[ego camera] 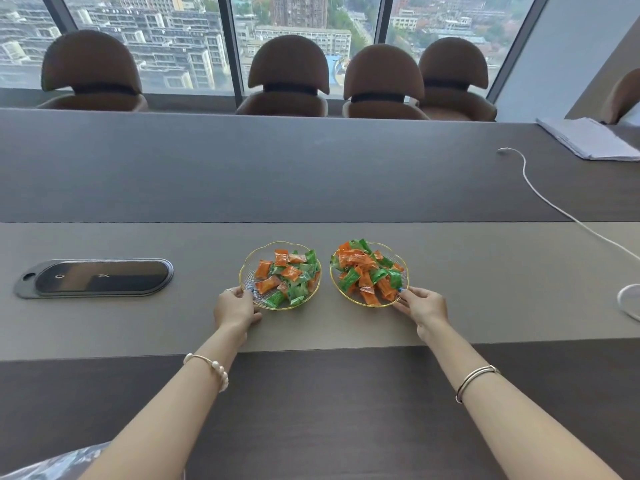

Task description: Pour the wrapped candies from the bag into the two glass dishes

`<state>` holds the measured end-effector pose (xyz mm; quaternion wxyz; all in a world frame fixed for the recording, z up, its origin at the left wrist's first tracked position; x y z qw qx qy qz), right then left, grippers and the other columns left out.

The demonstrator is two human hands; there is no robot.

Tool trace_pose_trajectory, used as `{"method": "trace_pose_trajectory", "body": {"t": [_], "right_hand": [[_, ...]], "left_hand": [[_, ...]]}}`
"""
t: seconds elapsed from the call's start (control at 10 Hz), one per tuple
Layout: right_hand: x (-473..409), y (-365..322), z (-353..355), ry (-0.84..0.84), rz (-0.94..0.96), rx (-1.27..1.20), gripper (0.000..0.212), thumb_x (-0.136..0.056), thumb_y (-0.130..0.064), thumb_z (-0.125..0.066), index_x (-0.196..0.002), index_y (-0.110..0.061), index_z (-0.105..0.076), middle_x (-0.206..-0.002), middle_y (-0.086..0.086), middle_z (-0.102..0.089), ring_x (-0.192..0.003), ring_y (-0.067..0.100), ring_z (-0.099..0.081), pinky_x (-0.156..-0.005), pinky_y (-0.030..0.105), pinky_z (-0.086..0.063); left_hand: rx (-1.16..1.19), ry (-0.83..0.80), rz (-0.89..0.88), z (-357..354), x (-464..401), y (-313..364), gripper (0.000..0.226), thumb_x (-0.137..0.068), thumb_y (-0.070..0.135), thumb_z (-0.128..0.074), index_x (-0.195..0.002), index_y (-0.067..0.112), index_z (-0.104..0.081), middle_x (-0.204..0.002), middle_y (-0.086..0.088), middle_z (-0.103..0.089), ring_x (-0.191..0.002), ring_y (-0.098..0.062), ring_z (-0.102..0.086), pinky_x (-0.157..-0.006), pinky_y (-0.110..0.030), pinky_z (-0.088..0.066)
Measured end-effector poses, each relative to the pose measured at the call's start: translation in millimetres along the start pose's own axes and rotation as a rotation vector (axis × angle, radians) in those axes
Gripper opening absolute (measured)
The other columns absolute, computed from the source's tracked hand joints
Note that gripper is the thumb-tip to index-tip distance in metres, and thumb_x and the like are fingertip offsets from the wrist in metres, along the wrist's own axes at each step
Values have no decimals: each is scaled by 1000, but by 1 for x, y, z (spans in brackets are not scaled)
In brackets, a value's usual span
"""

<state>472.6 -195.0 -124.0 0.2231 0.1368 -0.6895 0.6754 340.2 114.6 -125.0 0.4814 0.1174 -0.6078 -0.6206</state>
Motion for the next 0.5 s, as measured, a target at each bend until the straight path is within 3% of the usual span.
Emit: {"method": "trace_pose_trajectory", "body": {"t": [0.1, 0.2, 0.3, 0.4, 0.5], "right_hand": [[-1, 2, 1, 14, -10, 11, 28, -83, -1, -61, -109, 10, -60, -85, 10, -65, -71, 16, -63, -62, 21, -56], [-3, 4, 2, 19, -2, 21, 29, -82, -4, -63, -108, 8, -62, -83, 7, -65, -70, 15, -62, -59, 18, -56], [-2, 1, 2, 2, 1, 49, 29, -81, -8, -64, -107, 4, -63, -79, 3, -64, -69, 14, -62, -70, 22, -56], [1, -2, 5, -10, 4, 62, 36, -81, -14, -64, -113, 1, -60, -96, 10, -66, -81, 20, -64, -80, 30, -52], [9, -7, 11, -12, 27, 87, 44, -81, -19, -64, -120, 0, -56, -104, 12, -64, -89, 21, -61, -79, 31, -52]], "left_hand": [[-26, 2, -14, 1, 4, 3, 46, -88, 21, -53, -131, 4, -48, -109, -16, -63, -72, -21, -56, -64, -32, -55], [-60, 12, -17, 4, 4, 5, 56, -88, 26, -54, -138, 7, -38, -120, -21, -61, -67, -21, -58, -81, -42, -55], [-98, 22, -36, 9, 8, 10, 56, -86, 31, -55, -136, 9, -40, -121, -19, -62, -93, -32, -62, -93, -46, -51], [-93, 28, -69, 11, 13, 16, 52, -86, 30, -55, -132, 7, -44, -129, -11, -56, -112, -32, -56, -98, -47, -47], [-71, 26, -89, 14, 22, 23, 49, -86, 29, -54, -130, 8, -47, -122, -8, -58, -105, -28, -56, -98, -46, -47]]}}
Point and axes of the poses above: each hand's wrist, its own x-axis away from the middle knuckle, its own z-axis out of the back of the hand, y = z × x, the point moved 4 cm from there along -x, towards the middle knuckle
